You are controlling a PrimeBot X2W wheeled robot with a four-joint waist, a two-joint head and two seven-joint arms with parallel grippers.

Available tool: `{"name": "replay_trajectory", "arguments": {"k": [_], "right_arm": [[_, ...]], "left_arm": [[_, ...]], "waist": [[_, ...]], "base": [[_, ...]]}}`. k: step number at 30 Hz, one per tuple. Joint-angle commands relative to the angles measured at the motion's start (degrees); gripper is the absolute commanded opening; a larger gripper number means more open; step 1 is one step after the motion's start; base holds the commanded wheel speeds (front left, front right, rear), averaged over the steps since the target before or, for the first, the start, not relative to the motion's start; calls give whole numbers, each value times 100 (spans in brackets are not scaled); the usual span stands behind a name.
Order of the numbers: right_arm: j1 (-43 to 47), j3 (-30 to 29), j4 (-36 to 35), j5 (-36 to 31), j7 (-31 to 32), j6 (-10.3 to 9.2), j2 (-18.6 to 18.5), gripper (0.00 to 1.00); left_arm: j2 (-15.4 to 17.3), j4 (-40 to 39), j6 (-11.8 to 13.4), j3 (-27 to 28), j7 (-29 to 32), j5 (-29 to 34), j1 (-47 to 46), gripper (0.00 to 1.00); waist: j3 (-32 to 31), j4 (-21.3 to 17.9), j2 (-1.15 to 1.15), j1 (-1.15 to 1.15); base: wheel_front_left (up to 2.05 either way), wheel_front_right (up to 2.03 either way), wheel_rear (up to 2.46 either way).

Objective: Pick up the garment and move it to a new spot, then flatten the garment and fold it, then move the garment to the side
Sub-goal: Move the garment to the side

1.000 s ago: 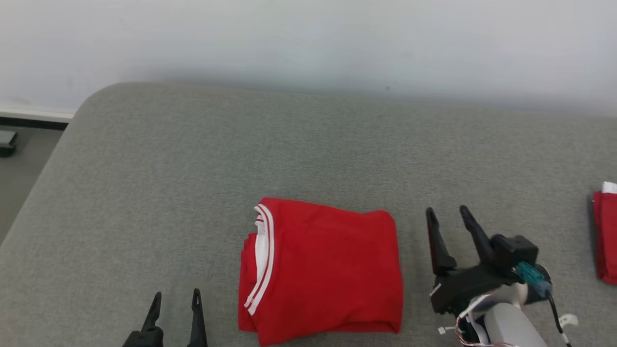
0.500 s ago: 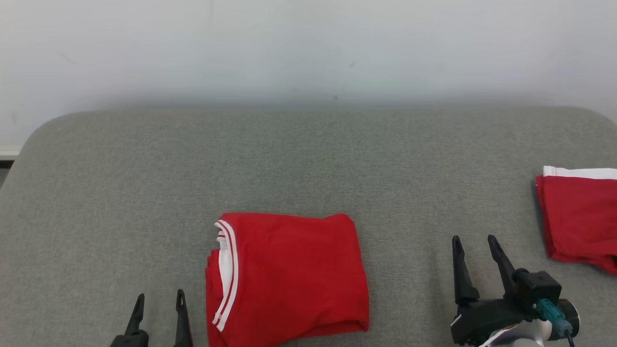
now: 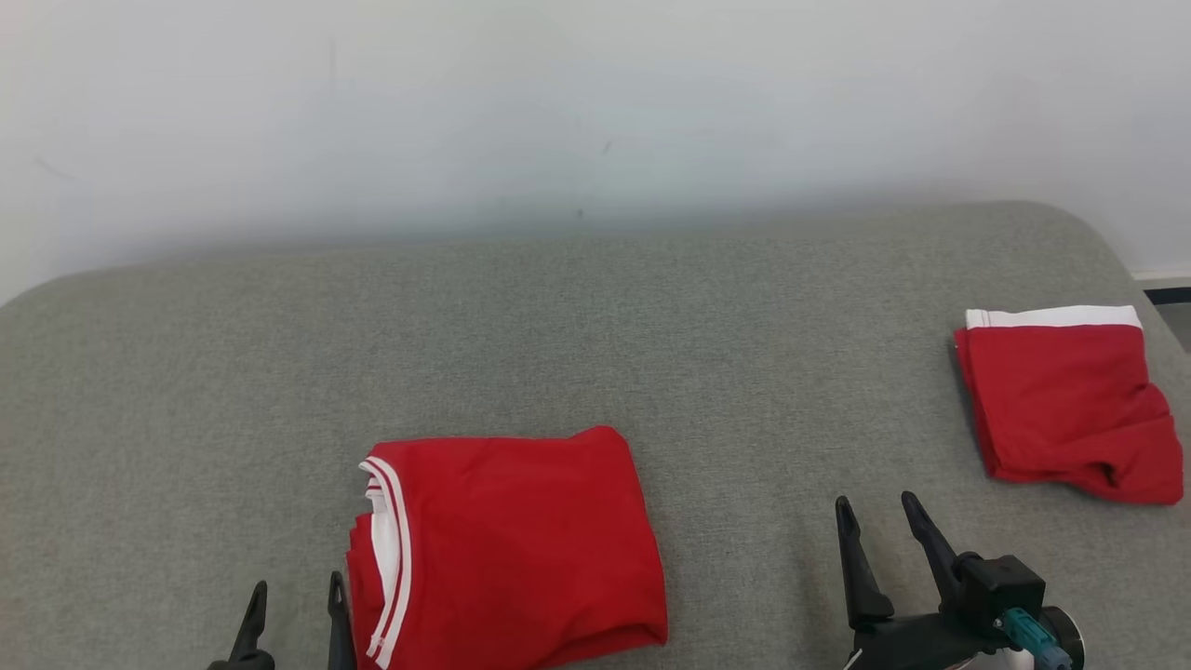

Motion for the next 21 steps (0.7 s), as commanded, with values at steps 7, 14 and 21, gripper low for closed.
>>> {"name": "replay_trajectory", "arguments": {"k": [7,14,21], "right_arm": [[3,136,45,97,-3,-15,12,100],[-14,233,50,127,-3,-16,12,100],[-206,750,239,336,-2,-15,13,100]], "left_arm": [[-2,6,-39,8,-14,26,93,100],[-2,-9,-21,-98,-14,-25,103,100],[-2,5,-61,-299,-14,-83,-10,100]], "waist": [[-29,-124,0,1],[17,-97,0,1],[173,146,0,1]], "base": [[0,0,0],[0,0,0],[0,0,0]]}}
